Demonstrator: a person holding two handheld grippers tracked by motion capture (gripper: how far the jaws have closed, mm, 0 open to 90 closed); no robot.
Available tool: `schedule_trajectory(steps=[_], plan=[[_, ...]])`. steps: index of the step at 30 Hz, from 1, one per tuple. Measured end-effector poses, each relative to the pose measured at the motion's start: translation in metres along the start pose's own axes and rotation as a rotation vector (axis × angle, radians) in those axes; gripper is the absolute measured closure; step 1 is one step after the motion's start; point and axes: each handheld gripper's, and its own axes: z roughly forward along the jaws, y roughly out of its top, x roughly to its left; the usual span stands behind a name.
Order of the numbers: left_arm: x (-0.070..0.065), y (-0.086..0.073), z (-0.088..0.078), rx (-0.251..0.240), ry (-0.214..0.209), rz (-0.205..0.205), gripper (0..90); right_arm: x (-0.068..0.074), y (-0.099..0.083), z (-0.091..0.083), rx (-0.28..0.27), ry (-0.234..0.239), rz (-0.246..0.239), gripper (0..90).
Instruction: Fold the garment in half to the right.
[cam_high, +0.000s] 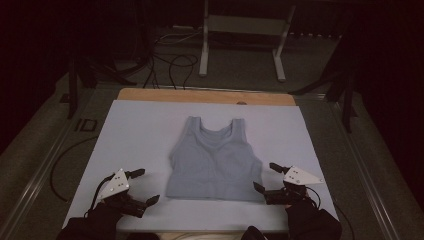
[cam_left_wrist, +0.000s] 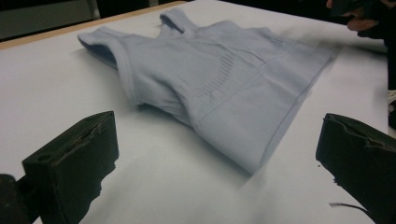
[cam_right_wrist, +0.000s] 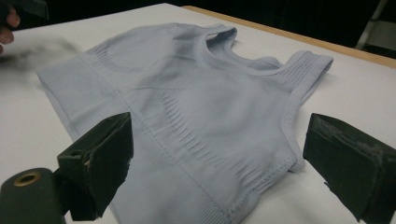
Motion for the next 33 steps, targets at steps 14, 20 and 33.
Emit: schedule_trajectory(steps=[14,20,33], plan=[[-0.004,0.017,0.003,0.007,-0.038,0.014,0.2,0.000,0.016,-0.004,0.004,-0.001,0.024,8.6],[-0.003,0.028,0.003,0.012,-0.053,0.022,0.2,0.000,0.030,-0.004,0.000,-0.001,0.010,8.6],[-0.002,0.048,0.002,0.018,-0.050,0.035,0.1,-0.010,0.085,0.007,-0.025,0.003,-0.059,8.6]])
